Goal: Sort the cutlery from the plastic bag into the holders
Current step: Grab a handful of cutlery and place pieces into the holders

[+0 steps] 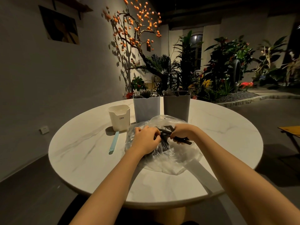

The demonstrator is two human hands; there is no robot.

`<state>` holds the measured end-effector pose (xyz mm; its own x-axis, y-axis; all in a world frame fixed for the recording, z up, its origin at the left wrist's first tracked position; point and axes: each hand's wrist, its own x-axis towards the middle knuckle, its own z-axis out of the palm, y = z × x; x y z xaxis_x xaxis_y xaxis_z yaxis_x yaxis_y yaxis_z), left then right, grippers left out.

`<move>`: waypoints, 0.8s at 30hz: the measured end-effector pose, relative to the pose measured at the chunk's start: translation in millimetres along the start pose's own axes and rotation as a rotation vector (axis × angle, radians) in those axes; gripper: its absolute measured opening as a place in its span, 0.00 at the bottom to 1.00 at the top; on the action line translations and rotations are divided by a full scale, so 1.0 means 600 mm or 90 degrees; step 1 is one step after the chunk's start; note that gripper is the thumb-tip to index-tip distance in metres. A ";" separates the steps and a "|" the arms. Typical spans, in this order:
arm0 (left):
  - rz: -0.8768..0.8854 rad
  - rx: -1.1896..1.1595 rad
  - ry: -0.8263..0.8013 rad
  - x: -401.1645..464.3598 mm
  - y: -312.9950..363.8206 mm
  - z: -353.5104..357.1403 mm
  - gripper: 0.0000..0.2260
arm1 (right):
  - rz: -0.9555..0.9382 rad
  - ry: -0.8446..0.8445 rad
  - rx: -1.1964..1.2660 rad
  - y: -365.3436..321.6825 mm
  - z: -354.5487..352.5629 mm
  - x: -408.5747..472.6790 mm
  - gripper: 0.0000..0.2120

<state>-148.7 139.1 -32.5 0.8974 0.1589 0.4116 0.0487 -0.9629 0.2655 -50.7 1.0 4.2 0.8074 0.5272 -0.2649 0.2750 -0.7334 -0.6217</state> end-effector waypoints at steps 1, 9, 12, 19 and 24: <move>-0.006 -0.005 0.006 0.001 0.000 0.000 0.10 | -0.001 0.008 -0.002 0.004 -0.001 -0.003 0.06; -0.034 0.034 0.007 0.000 0.007 -0.001 0.12 | -0.020 0.014 0.004 0.023 -0.015 -0.037 0.08; -0.034 0.074 -0.015 -0.002 0.012 -0.004 0.14 | -0.015 0.022 0.012 0.031 -0.024 -0.048 0.11; 0.006 0.070 0.023 -0.007 0.014 -0.007 0.10 | -0.004 0.052 0.029 0.031 -0.037 -0.074 0.11; 0.022 0.130 -0.039 -0.009 0.028 -0.013 0.13 | 0.001 0.064 -0.005 0.035 -0.039 -0.080 0.12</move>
<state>-156.4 123.9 -23.3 0.9251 0.1169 0.3614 0.0990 -0.9928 0.0677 -71.6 -49.7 21.1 0.8558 0.4809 -0.1907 0.2772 -0.7375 -0.6158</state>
